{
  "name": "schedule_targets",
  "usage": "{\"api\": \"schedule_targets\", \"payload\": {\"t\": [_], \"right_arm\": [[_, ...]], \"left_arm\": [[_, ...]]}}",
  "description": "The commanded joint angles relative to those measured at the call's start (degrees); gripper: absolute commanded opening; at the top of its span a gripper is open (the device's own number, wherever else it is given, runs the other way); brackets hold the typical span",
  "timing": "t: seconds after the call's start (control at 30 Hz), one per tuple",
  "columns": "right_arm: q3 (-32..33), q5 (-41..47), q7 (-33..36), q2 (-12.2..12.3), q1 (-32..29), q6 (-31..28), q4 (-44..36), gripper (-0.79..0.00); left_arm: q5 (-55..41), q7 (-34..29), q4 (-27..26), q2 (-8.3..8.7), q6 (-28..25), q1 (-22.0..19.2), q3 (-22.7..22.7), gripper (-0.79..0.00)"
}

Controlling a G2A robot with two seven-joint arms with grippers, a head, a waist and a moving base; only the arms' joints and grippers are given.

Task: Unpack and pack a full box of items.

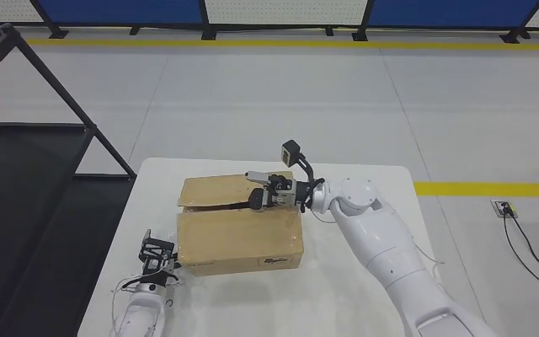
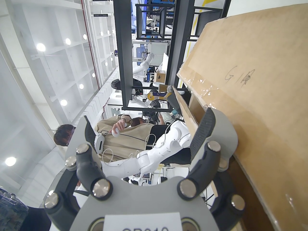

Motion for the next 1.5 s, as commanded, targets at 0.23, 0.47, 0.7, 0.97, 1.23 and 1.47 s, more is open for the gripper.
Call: {"api": "schedule_targets", "payload": {"t": [0.23,0.47,0.7,0.97,1.23,1.47], "right_arm": [[-0.1,0.0,0.2,0.0,0.0,-0.2,0.0,0.000],[-0.3,0.0,0.4,0.0,0.2,-0.2,0.0,0.000],[-1.1,-0.6,1.9,-0.1,0.6,1.0,-0.1,0.000],[-2.1,-0.9,4.6,-0.3,1.6,3.5,1.1,0.000],[-2.6,-0.7,4.2,-0.6,1.9,2.5,1.3,0.000],[-2.5,-0.9,4.0,-0.4,1.4,2.4,0.9,0.000]], "left_arm": [[10.4,4.4,6.4,-0.98,13.1,-3.8,2.8,0.000],[8.7,7.6,8.6,-1.97,17.7,-5.0,3.3,0.000],[5.4,10.4,7.8,-2.45,19.0,-3.8,1.9,0.000],[2.4,14.4,6.2,-2.97,20.8,-2.3,0.3,0.000],[4.9,10.7,7.1,-3.41,17.7,-3.4,1.5,0.000],[8.4,8.3,8.5,-3.74,15.8,-4.6,2.7,0.000]]}}
